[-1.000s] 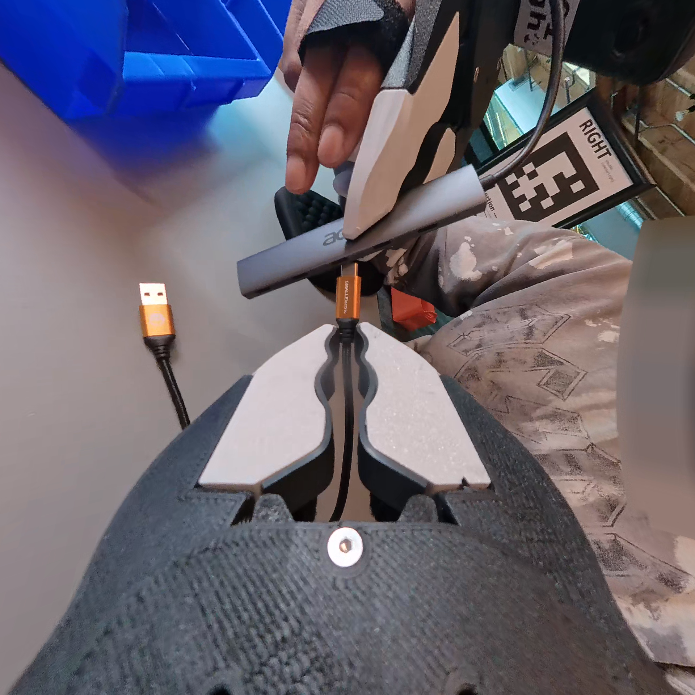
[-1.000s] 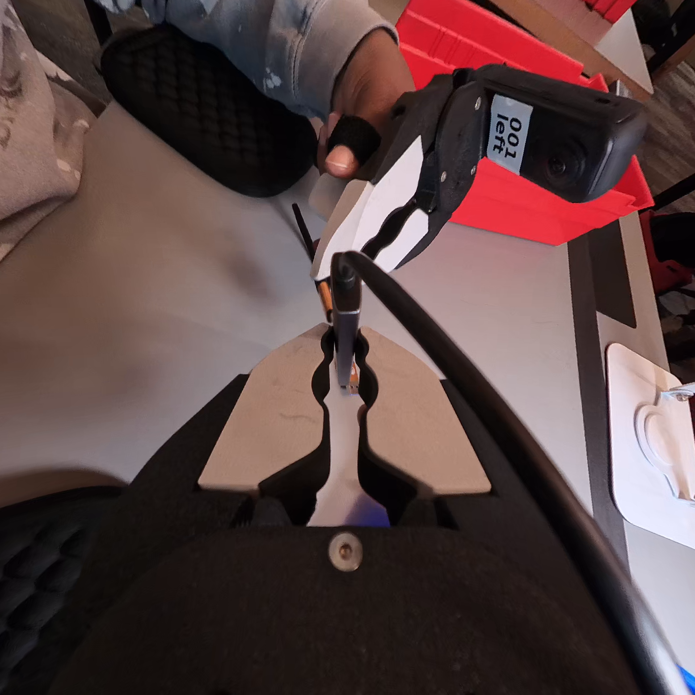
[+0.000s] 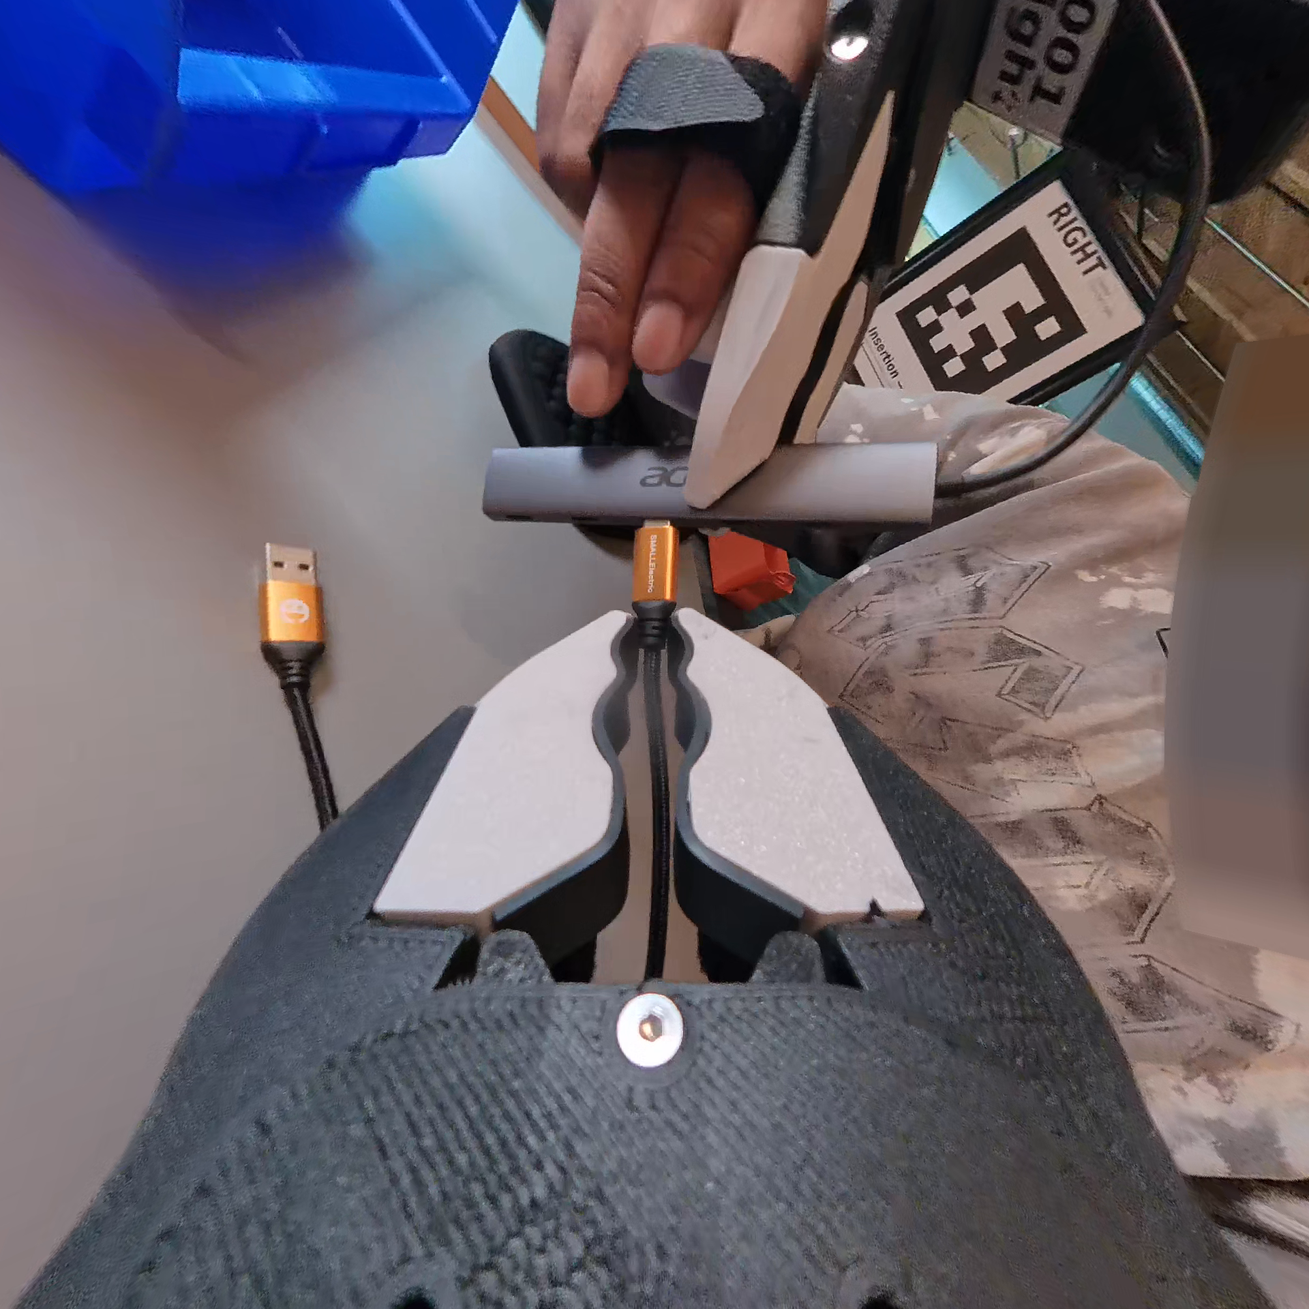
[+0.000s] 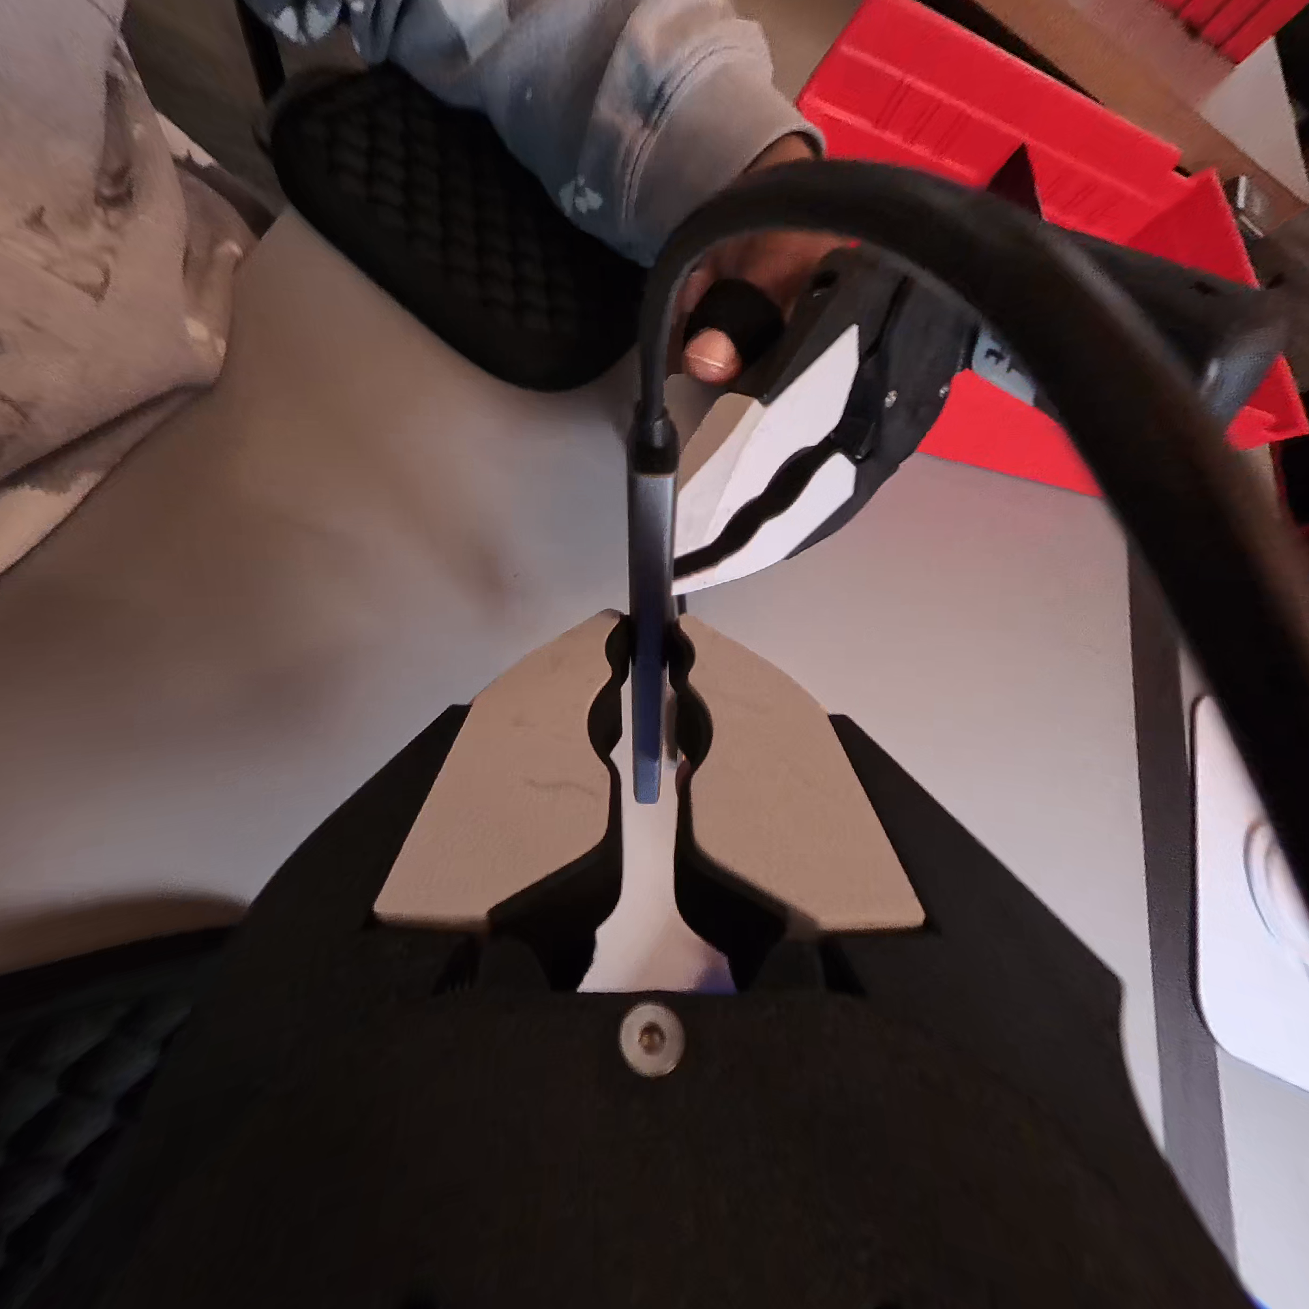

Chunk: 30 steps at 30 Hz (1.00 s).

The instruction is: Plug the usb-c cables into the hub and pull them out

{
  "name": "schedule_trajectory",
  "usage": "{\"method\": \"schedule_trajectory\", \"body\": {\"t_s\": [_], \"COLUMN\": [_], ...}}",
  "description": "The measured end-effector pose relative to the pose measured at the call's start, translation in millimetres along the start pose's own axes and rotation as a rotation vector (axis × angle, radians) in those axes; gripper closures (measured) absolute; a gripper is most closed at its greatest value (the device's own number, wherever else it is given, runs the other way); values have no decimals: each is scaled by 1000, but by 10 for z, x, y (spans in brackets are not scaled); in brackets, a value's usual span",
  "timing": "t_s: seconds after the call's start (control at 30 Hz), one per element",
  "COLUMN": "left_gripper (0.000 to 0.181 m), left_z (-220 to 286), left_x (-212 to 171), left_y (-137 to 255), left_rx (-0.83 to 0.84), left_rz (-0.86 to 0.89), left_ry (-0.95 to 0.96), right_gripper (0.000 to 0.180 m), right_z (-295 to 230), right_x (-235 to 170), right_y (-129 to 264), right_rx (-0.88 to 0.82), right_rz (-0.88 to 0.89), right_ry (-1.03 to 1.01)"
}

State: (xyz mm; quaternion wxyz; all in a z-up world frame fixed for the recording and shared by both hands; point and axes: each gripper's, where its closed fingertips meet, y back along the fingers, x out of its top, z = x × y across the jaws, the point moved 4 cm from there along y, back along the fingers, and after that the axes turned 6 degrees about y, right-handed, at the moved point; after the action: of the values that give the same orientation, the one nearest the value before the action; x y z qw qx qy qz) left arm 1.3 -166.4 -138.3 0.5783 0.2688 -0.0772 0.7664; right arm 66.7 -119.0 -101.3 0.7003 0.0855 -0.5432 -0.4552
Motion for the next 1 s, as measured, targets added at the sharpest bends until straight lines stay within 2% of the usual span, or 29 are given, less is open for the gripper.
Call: {"method": "schedule_trajectory", "body": {"t_s": [0.23, 0.4, 0.57, 0.67, 0.77, 0.83, 0.9, 1.0], "left_gripper": [174, 173, 170, 160, 159, 164, 177, 178], "left_z": [108, 133, 188, 175, 109, 88, 80, 91], "left_x": [69, 74, 182, 184, 161, 160, 190, 224], "left_y": [24, 2, 55, 88, 55, 5, -7, 40], "left_rx": [-79, -69, 45, 164, 318, 400, 457, 459], "left_rz": [58, 71, 144, 132, 76, 58, 65, 89], "left_ry": [-23, -52, -204, -321, -427, -500, -525, -503], "right_gripper": [170, 170, 170, 170, 170, 170, 170, 170], "right_z": [60, 67, 131, 175, 242, 269, 273, 313], "right_x": [-26, -13, -106, -155, -163, -170, -187, -206], "right_y": [54, 39, 6, 38, 115, 133, 112, 82], "right_rx": [10, 40, 47, 53, 38, 34, 33, 15], "right_rz": [66, 119, 138, 174, 244, 267, 266, 279], "right_ry": [-97, -155, -248, -310, -365, -389, -400, -428]}}
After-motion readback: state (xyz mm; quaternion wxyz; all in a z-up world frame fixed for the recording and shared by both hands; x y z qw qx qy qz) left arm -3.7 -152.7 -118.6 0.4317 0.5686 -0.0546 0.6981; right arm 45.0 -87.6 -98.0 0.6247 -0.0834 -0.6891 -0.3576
